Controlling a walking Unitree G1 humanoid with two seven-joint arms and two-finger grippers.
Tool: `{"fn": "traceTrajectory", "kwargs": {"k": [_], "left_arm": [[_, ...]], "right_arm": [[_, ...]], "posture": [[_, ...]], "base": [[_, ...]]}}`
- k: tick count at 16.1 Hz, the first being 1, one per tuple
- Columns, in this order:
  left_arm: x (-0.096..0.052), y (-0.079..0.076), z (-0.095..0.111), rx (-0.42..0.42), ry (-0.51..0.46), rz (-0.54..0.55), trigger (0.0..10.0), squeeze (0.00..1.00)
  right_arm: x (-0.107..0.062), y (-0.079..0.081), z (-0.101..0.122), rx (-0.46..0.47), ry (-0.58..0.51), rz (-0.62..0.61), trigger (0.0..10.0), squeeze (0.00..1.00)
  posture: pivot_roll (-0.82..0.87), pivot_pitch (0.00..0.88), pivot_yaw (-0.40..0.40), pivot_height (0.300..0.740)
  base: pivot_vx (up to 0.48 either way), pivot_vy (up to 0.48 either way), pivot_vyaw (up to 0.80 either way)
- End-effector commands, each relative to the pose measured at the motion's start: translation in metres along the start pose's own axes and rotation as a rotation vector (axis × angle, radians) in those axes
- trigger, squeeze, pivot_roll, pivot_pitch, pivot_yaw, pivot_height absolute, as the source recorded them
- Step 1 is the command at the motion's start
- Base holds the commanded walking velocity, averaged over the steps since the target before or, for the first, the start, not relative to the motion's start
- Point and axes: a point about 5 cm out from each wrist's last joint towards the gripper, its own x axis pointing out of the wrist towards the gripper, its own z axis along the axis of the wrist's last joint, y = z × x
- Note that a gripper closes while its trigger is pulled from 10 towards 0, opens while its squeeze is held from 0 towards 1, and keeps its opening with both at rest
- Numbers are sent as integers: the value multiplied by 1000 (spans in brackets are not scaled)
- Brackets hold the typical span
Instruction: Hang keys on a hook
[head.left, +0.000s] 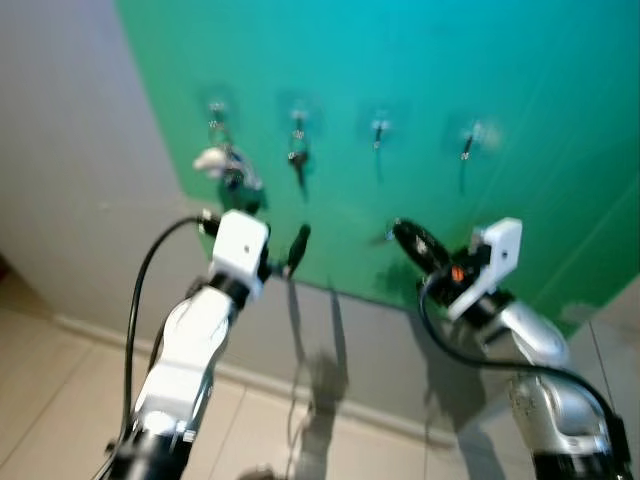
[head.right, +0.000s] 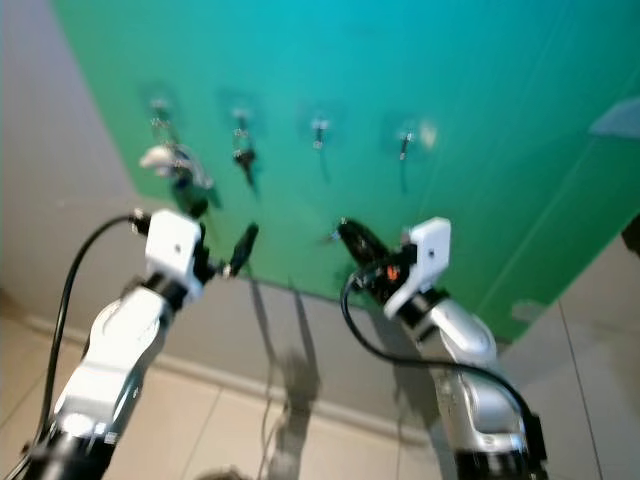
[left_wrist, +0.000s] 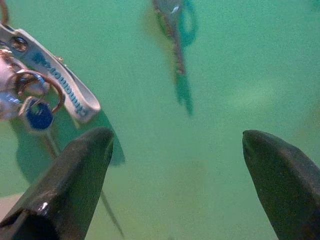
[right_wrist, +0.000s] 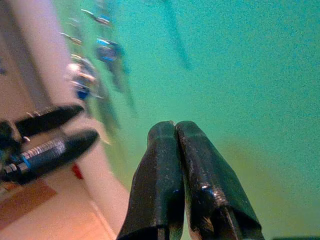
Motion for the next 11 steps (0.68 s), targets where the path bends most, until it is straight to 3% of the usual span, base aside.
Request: {"fn": "traceTrajectory", "kwargs": {"k": [1,4,7,11], "left_arm": [[2,-9,8,10,-38,-66,10000,0],[2,-4,8,10,-20,-17,10000,0],[-1,-1,5,11,6,-21,10000,0],[-1,4,3,26,41,14,10000,0]], "right_arm": [[-6,-2,5,5,2,24,10000,0],[-3,-8,10,-29,7,-16,10000,0],[2,12,12,30,5,82,10000,0],[7,9,14,18,17,41,10000,0]], "posture": [[-72,0,5,740],[-73,0,0,740],[-68,0,0,740],[-72,0,-3,740]], "base": [[0,0,0],[0,0,0],[0,0,0],[0,0,0]]}}
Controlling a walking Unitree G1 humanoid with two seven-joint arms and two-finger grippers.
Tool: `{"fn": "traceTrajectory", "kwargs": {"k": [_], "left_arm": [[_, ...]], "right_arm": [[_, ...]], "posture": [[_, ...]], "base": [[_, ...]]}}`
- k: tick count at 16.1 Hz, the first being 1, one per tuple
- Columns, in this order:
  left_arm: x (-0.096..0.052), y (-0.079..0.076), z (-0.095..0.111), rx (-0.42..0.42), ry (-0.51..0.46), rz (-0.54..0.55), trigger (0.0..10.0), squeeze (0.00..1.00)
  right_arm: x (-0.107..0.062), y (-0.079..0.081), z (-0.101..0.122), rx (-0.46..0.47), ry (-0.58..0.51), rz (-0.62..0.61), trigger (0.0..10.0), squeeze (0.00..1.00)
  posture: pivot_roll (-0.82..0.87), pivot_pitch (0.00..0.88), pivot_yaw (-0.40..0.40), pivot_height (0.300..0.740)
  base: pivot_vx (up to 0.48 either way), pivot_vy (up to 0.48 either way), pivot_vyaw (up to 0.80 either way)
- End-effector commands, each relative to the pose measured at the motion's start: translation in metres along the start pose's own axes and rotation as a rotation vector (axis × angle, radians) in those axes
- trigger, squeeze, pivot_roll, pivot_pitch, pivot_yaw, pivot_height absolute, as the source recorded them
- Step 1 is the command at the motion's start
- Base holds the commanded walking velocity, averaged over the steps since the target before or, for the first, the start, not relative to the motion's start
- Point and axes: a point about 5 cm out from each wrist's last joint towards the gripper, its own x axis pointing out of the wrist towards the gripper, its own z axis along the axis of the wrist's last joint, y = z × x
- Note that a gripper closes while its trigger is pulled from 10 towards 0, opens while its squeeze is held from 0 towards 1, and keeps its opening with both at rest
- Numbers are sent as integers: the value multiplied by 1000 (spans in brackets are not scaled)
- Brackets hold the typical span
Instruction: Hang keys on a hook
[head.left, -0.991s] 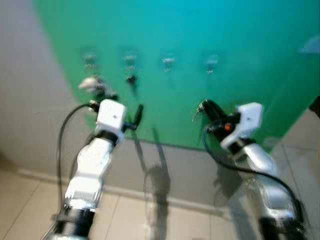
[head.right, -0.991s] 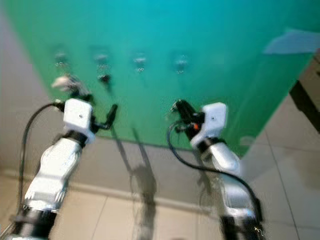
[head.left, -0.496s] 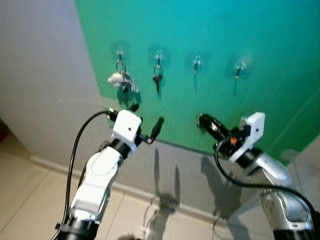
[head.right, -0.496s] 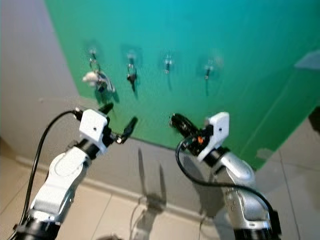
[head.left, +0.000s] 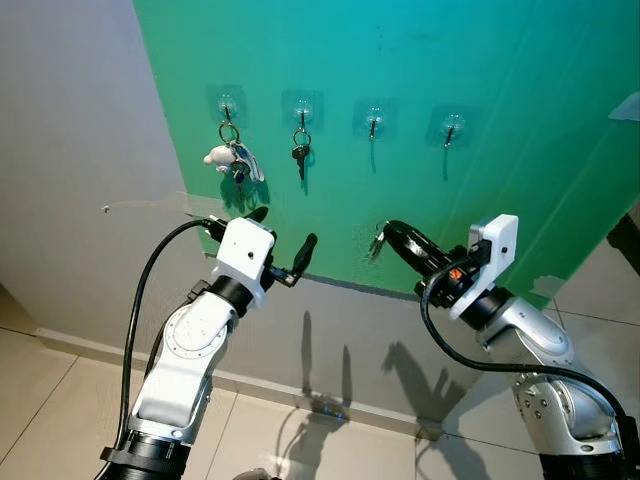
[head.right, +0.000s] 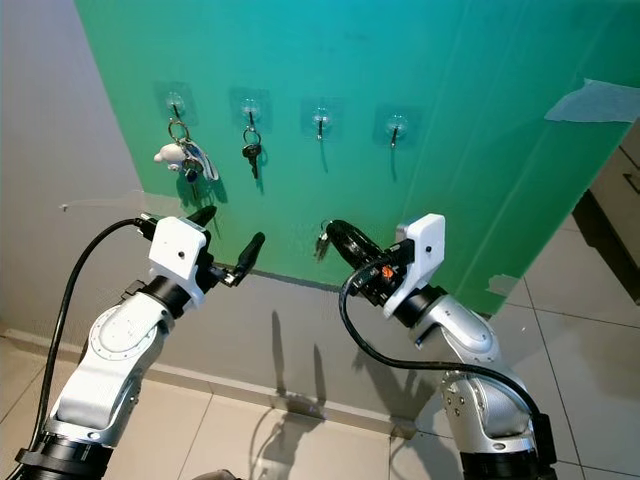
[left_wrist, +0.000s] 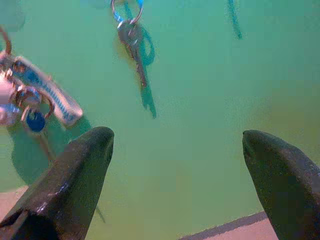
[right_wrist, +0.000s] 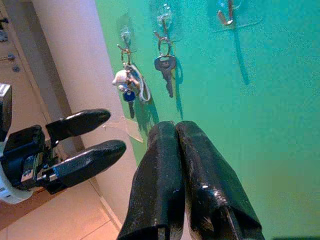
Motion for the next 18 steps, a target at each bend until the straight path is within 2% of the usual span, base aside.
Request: {"fn": "traceTrajectory", "kwargs": {"k": [1,3,5,9,12,18], "left_arm": [[1,3,1,13,16,24,10000,0],[1,5,-4,-16,38,78,10000,0],[0,9,-6,-20,47,112,10000,0],[0,11,-2,-4,38,121,10000,0],[-3,15,-3,10,46,124,10000,0],[-4,17,3,33,16,100,10000,0]], "right_arm": [[2,-1,4,-9,2,-18,10000,0],[3,-8,-3,-14,9,-104,10000,0],[7,-8,-7,-32,11,-145,10000,0],[17,2,-13,-12,24,-101,10000,0],[16,6,-20,-6,78,-39,10000,0],[17,8,-17,15,50,-20,10000,0]], "posture": [[-72,0,-3,740],[-72,0,-3,740],[-67,0,-1,740],[-62,0,-4,740],[-48,0,-8,740],[-37,0,3,740]], "base": [[0,0,0],[0,0,0],[0,-135,0],[0,-480,530],[0,0,0],[0,0,0]]}}
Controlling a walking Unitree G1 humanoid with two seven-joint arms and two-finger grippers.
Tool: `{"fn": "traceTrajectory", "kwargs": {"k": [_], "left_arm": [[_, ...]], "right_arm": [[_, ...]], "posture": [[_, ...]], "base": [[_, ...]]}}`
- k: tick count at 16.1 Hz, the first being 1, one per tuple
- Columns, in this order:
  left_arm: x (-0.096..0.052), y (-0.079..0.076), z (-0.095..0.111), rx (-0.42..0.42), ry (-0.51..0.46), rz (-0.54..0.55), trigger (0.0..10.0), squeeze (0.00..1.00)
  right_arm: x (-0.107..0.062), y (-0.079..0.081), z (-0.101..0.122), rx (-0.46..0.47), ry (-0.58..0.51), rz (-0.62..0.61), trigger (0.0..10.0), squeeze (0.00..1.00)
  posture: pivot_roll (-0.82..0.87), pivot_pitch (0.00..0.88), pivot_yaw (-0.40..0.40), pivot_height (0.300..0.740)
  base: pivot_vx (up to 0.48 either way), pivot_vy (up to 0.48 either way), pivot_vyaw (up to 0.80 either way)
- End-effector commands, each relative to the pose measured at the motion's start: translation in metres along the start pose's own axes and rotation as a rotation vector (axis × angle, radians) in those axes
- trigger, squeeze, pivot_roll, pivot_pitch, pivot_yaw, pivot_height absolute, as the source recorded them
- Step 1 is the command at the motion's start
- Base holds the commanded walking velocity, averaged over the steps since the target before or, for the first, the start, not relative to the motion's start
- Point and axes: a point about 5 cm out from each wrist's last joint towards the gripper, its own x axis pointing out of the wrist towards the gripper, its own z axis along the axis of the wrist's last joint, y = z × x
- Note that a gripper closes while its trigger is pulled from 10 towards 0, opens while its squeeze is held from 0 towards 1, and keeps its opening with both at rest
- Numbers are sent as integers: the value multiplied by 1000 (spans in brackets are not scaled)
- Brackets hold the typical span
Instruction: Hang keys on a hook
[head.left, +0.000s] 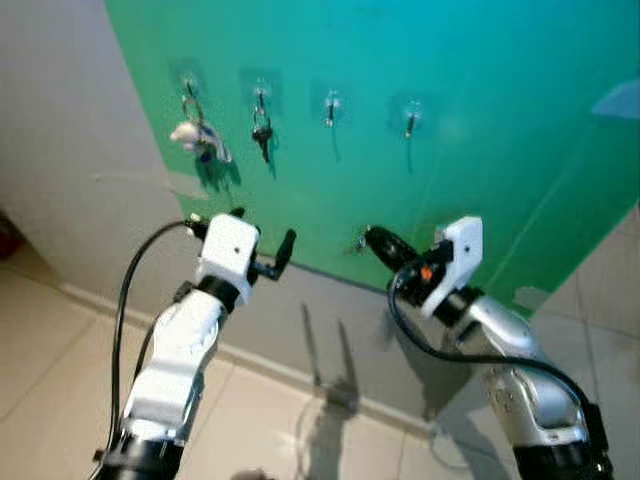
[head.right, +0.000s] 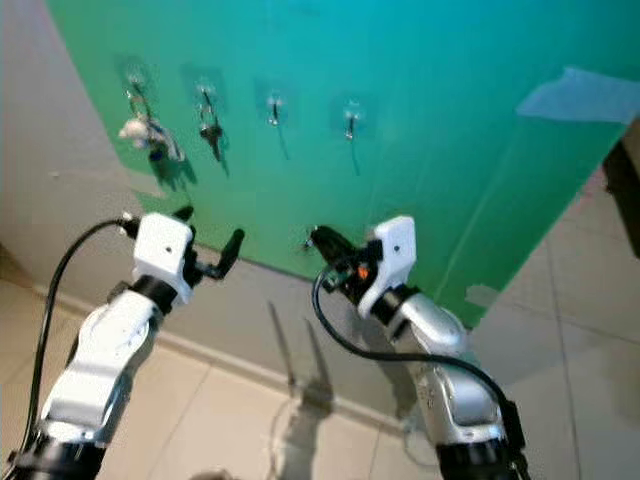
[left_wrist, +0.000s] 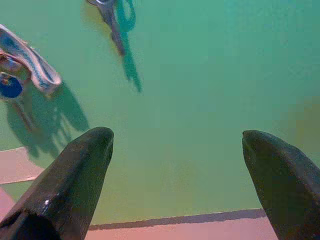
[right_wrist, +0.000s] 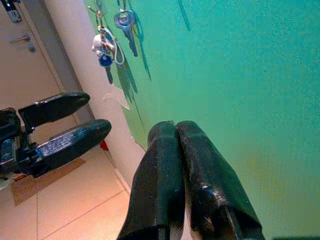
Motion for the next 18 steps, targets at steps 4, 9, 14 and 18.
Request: {"fn": "traceTrajectory", "kwargs": {"k": [4,9,14,18], "left_arm": [[0,3,8,-14,-36,-8,10000,0],[7,3,12,-10,-52,-6,10000,0],[8,4,11,8,-39,3,10000,0],[8,-1,19,-31,-97,-76,10000,0]], "right_arm": [[-3,0,-2,13,-11,-29,10000,0],[3,-6,15,-5,-70,-58,10000,0],[7,-11,30,14,-121,-67,10000,0],[19,-8,47,4,-153,-6,10000,0]], "posture": [[-36,0,15,740],[-46,0,27,740],[-41,0,16,740],[-42,0,-5,740]], "base": [[0,0,0],[0,288,0],[0,0,0],[0,0,0]]}}
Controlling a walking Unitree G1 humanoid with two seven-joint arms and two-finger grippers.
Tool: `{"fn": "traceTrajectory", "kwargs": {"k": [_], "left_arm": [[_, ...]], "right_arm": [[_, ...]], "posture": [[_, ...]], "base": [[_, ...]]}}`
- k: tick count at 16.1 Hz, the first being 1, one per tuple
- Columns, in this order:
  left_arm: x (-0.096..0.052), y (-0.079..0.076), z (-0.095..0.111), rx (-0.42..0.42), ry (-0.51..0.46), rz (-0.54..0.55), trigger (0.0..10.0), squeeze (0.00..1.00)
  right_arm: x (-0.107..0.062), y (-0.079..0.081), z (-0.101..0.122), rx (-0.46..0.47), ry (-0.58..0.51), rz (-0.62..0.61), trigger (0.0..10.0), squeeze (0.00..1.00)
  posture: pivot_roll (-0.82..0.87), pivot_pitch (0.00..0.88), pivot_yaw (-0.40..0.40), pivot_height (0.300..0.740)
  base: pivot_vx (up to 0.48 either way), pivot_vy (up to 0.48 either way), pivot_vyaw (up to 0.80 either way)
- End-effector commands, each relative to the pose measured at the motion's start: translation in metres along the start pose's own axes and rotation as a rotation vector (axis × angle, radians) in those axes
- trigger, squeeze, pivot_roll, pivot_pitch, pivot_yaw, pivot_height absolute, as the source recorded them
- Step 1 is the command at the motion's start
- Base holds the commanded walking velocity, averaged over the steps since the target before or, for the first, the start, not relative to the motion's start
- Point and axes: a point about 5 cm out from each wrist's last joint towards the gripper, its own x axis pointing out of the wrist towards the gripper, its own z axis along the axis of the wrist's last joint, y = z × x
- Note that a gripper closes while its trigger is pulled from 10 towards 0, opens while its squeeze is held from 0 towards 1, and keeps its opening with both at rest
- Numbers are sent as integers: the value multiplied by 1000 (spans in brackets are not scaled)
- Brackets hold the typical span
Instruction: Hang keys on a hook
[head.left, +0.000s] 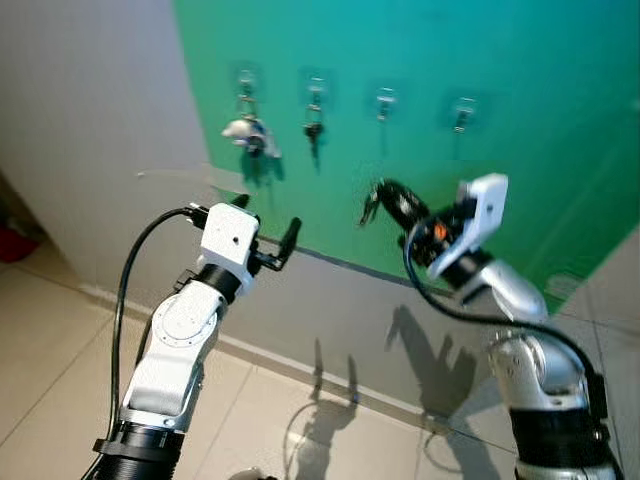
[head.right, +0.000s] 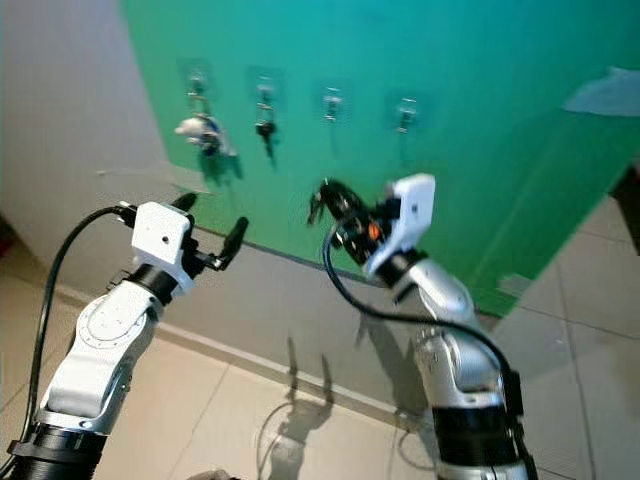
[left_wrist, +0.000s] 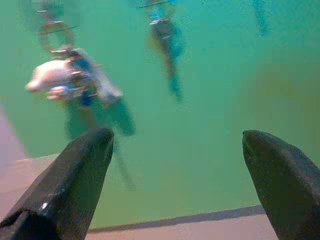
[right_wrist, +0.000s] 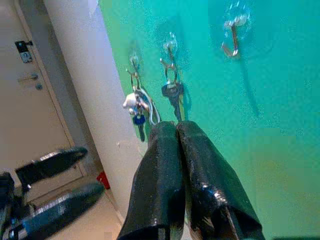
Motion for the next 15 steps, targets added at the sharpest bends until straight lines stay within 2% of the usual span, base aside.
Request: {"fn": "traceTrajectory", "kwargs": {"k": [1,3,5,8,11,12,15], "left_arm": [[3,-3,8,-19,-36,-38,10000,0],[4,-10,19,-48,-94,-106,10000,0],[0,-12,18,-72,-89,-150,10000,0],[0,-5,21,-50,-106,-141,10000,0],[1,-8,23,-64,-115,-195,10000,0],[3,-12,26,-79,-123,-229,10000,0],[8,-15,28,-90,-134,-247,10000,0]], "right_arm": [[3,0,5,10,0,22,10000,0],[14,0,12,-1,6,75,10000,0],[19,1,17,-8,-4,101,10000,0],[22,2,19,-4,1,174,10000,0],[28,5,24,13,-22,193,10000,0],[35,3,29,3,-53,160,10000,0],[40,2,37,23,-96,150,10000,0]], "posture": [[-41,0,-6,740],[-38,0,-8,740],[-34,0,-5,740],[-35,0,7,740],[-54,0,26,740],[-63,0,37,740],[-76,0,53,740]], "base": [[0,0,0],[0,0,0],[0,0,0],[0,0,0],[0,0,0],[0,0,0],[0,0,0]]}}
